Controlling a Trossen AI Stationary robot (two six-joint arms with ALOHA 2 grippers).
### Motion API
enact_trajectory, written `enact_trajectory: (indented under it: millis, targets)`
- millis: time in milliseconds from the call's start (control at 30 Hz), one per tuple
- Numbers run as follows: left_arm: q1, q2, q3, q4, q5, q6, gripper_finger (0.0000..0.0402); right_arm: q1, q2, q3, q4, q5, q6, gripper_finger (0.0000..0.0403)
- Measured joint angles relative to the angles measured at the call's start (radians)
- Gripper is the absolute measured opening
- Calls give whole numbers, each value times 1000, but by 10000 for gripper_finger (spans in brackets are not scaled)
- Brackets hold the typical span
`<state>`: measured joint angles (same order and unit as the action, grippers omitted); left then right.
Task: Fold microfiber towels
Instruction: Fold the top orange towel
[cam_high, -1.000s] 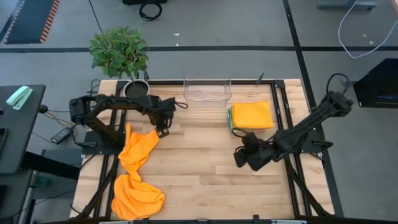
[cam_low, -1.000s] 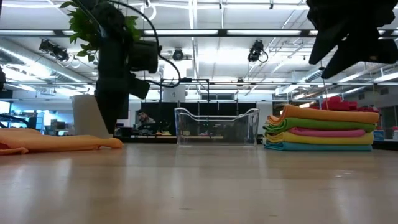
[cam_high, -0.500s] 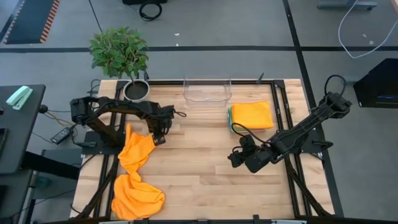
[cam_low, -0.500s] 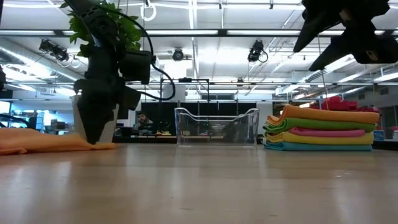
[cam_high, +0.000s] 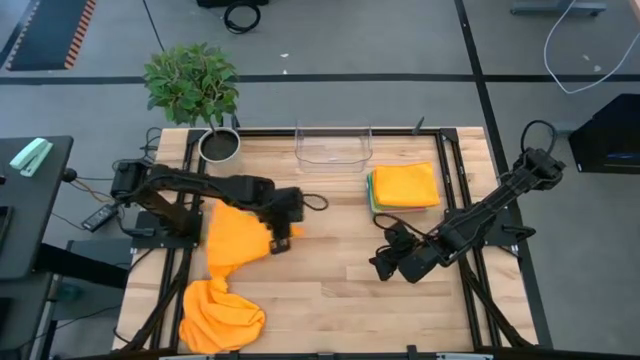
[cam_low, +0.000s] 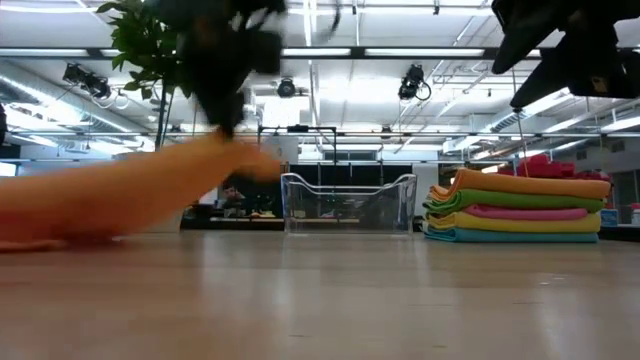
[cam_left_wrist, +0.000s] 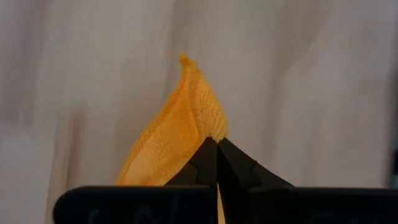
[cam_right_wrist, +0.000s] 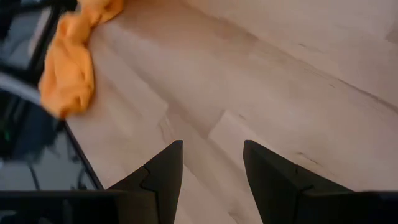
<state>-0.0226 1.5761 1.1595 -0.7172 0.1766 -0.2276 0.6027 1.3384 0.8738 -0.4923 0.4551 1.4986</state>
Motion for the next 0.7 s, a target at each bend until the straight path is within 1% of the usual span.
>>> enact_trajectory:
  millis: [100,233,333,400,467,533,600,667,700]
  targets:
    - [-34,0,178,66,-23,-30,7,30,-4,0,-2,0,-100,177]
    - [-60,-2,407,157,-26,-42,7,81,-21,0,-26,45,-185,177]
    - [-83,-2,531,178,-31,-42,5,118,-44,0,-46,67,-211,177]
    - [-104,-5,567,160,-57,-43,6,138,-64,0,-42,78,-226,177]
    - [-134,-6,553,131,-92,-52,6,151,-80,0,-42,80,-237,177]
    - [-167,-4,489,121,-140,-88,4,162,-90,0,-42,77,-239,177]
    - [-197,-3,361,182,-199,-155,5,176,-96,0,-42,70,-238,177]
    - [-226,-1,197,298,-246,-242,4,193,-97,0,-43,60,-224,177]
    - [-240,1,105,382,-259,-287,4,201,-97,0,-47,60,-211,177]
